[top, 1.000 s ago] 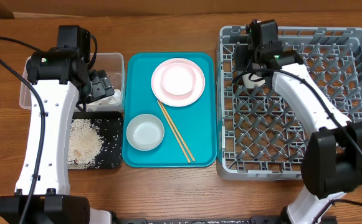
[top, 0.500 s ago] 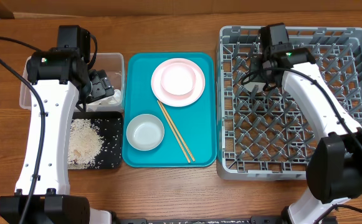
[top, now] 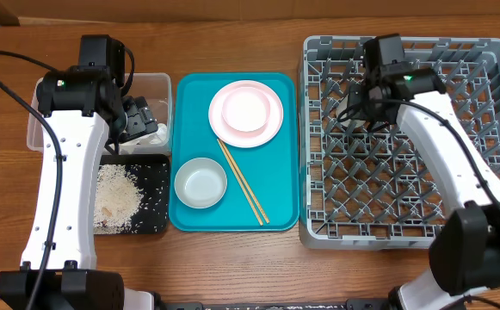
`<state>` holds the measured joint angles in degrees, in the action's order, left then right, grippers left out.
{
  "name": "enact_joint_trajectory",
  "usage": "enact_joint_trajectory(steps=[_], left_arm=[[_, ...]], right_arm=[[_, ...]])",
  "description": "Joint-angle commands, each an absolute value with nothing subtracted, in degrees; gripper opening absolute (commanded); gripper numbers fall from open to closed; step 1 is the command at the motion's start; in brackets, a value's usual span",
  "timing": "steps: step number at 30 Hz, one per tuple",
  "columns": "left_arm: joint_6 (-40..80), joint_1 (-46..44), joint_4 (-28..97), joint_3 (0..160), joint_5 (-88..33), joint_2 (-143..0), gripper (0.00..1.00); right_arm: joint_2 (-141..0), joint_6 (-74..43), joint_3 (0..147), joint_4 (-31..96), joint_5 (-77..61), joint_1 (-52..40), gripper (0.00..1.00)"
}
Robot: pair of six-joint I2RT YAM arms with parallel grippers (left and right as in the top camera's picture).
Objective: Sort waste into correct bins and load items into the dishwasher
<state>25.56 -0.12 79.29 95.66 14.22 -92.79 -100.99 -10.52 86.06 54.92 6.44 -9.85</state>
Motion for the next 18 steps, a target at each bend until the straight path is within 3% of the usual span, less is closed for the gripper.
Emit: enact_joint_trajectory(steps=[1,8,18], left_arm=[[25.8,-0.1,79.2,96.2,15.0,-92.6,1.00],[25.8,-0.1,79.2,96.2,15.0,-92.6,1.00],[25.8,-0.1,79.2,96.2,15.0,-92.6,1.00]], right_arm=[[-95.7,-10.7,86.0,54.4,0.4,-10.1,0.13],[-93.2,-10.7,86.0,51.4,3.0,-10.4,0.06],[-96.6,-10.7,85.8,47.9,4.5,-10.3,0.06]])
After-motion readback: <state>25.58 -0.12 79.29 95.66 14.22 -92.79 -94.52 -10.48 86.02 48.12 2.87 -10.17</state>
